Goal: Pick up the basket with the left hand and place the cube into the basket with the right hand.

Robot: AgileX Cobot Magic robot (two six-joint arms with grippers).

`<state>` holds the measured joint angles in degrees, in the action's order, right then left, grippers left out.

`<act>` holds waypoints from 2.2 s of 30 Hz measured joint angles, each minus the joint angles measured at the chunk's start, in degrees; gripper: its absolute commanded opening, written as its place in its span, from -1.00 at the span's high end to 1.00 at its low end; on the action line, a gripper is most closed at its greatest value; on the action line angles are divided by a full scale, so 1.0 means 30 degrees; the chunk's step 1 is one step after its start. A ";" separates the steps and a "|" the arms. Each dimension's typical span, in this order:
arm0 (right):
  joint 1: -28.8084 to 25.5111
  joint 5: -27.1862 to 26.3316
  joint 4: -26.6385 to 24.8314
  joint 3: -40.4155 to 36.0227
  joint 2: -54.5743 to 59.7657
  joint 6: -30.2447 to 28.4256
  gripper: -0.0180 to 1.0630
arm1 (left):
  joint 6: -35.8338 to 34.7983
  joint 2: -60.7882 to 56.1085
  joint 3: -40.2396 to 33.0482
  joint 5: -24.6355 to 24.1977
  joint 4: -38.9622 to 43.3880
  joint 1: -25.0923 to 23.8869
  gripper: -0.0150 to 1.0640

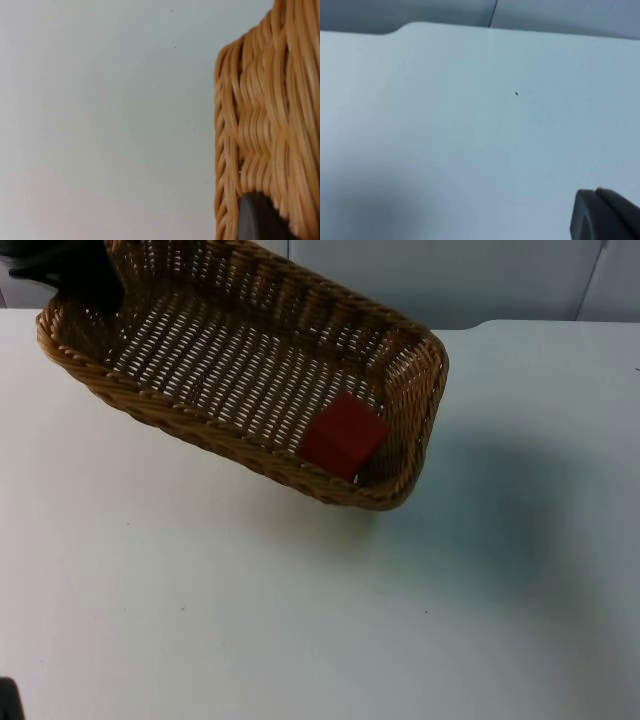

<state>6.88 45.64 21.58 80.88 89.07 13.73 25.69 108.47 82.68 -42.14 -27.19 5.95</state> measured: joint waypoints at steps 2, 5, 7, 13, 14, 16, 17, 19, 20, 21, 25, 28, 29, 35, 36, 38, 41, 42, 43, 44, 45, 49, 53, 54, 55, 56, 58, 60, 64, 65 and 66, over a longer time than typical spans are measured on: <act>0.0002 -0.0285 -0.0349 0.0000 -0.0275 -0.0289 0.97 | 0.0000 0.0000 0.0000 0.0000 0.0000 0.0000 0.98; 0.0002 -0.0322 -0.0788 0.0000 -0.0403 -0.0577 0.97 | 0.0000 0.0000 0.0000 0.0000 0.0000 0.0000 0.98; 0.0002 -0.0332 -0.1121 0.0000 -0.0447 -0.1047 0.97 | 0.0000 0.0000 0.0000 0.0259 -0.0112 0.0000 0.98; 0.0002 -0.0332 -0.1800 0.0000 -0.0447 -0.1537 0.97 | 0.0000 0.0162 0.0000 0.1032 -0.2217 0.0000 0.98; 0.0002 -0.0332 -0.1844 0.0000 -0.0447 -0.1584 0.97 | 0.0000 0.0300 0.0000 0.1105 -0.2943 0.0000 0.98; 0.0002 -0.0332 -0.1978 0.0000 -0.0447 -0.1741 0.97 | 0.0000 0.0928 0.0000 0.1286 -0.4058 0.0000 0.98; 0.0002 -0.0332 -0.2067 0.0000 -0.0447 -0.1915 0.97 | 0.0000 0.1348 0.0000 0.1301 -0.4522 0.0036 0.98; 0.0002 -0.0332 -0.2148 0.0000 -0.0447 -0.2000 0.97 | 0.0000 0.1731 0.0000 0.1335 -0.4876 0.0036 0.98; 0.0002 -0.0297 -0.2190 0.0000 -0.0447 -0.2080 0.97 | 0.0000 0.2205 0.0000 0.1335 -0.5099 0.0036 0.98; 0.0002 -0.0297 -0.2218 0.0000 -0.0447 -0.2125 0.97 | 0.0000 0.2666 0.0000 0.1335 -0.5220 0.0036 0.98; 0.0002 -0.0260 -0.2257 0.0000 -0.0447 -0.2406 0.97 | 0.0000 0.3853 0.0000 0.1132 -0.5613 0.0036 0.98; 0.0002 -0.0260 -0.2257 0.0000 -0.0447 -0.2483 0.97 | 0.0063 0.4262 0.0000 0.0999 -0.5802 0.0036 0.98; 0.0002 -0.0260 -0.2257 0.0000 -0.0447 -0.2483 0.97 | 0.0141 0.4399 0.0000 0.0852 -0.5917 0.0036 0.98; 0.0002 -0.0540 -0.2257 0.0000 -0.0447 -0.2519 0.97 | 0.0440 0.5111 0.0000 0.0005 -0.6265 0.0036 0.98; 0.0002 -0.0676 -0.2257 0.0000 -0.0447 -0.2519 0.97 | 0.0440 0.5335 0.0000 -0.0407 -0.6344 0.0036 0.98; 0.0002 -0.0749 -0.2257 0.0000 -0.0447 -0.2519 0.97 | 0.0635 0.5645 0.0000 -0.0787 -0.6392 0.0036 0.93; 0.0002 -0.0805 -0.2257 0.0000 -0.0447 -0.2519 0.97 | 0.1039 0.5971 0.0000 -0.1112 -0.6422 0.0036 0.74; 0.0002 -0.0839 -0.2257 0.0000 -0.0447 -0.2519 0.97 | 0.1224 0.6119 0.0000 -0.1290 -0.6422 0.0036 0.63; 0.0002 -0.0942 -0.2257 0.0000 -0.0447 -0.2519 0.97 | 0.1263 0.6157 0.0000 -0.1479 -0.6519 0.0036 0.43; 0.0002 -0.0942 -0.2257 0.0000 -0.0447 -0.2519 0.97 | 0.1263 0.6157 0.0000 -0.1479 -0.6519 0.0036 0.26; 0.0002 -0.1019 -0.2354 0.0000 -0.0447 -0.2519 0.97 | 0.1306 0.6214 0.0000 -0.1710 -0.6626 0.0036 0.26; 0.0002 -0.1242 -0.2697 0.0000 -0.0447 -0.2637 0.97 | 0.1508 0.6214 0.0039 -0.1887 -0.6400 0.0036 -0.42; 0.0002 -0.1357 -0.2770 0.0000 -0.0447 -0.2673 0.97 | 0.0782 0.6214 0.1242 -0.2049 -0.3062 0.0036 -0.41; 0.0002 -0.1357 -0.2770 0.0000 -0.0447 -0.2673 0.97 | 0.0782 0.6214 0.1242 -0.2049 -0.3062 0.0036 -0.41; 0.0002 -0.1357 -0.2770 0.0000 -0.0447 -0.2673 0.97 | -0.0283 0.6214 0.2342 -0.2446 -0.1132 0.0036 -0.41; 0.0002 -0.1357 -0.2770 0.0000 -0.0447 -0.2761 0.97 | -0.1290 0.6178 0.3256 -0.2845 0.0329 0.0036 -0.39; 0.0002 -0.1357 -0.2733 0.0000 -0.0447 -0.2886 0.97 | -0.3079 0.6000 0.5205 -0.4126 0.3377 0.0072 -0.02; 0.0002 -0.1401 -0.2579 0.0000 -0.0537 -0.2922 0.97 | -0.3861 0.5710 0.6296 -0.4738 0.4593 0.0072 0.26; 0.0002 -0.2324 -0.0948 0.0000 -0.1734 -0.1548 0.97 | -0.4861 0.3275 0.8552 -0.5709 0.8174 0.0037 0.97; 0.0002 -0.2324 -0.0948 0.0000 -0.1734 -0.1548 0.97 | -0.4861 0.3275 0.8552 -0.5709 0.8174 0.0037 0.97; 0.0002 -0.2554 -0.0168 0.0000 -0.2281 -0.0843 0.97 | -0.5019 0.2469 0.8608 -0.5676 0.8569 0.0037 0.97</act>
<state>6.89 37.98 21.08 80.88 82.23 11.20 10.64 115.88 108.50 -59.17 -1.48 6.06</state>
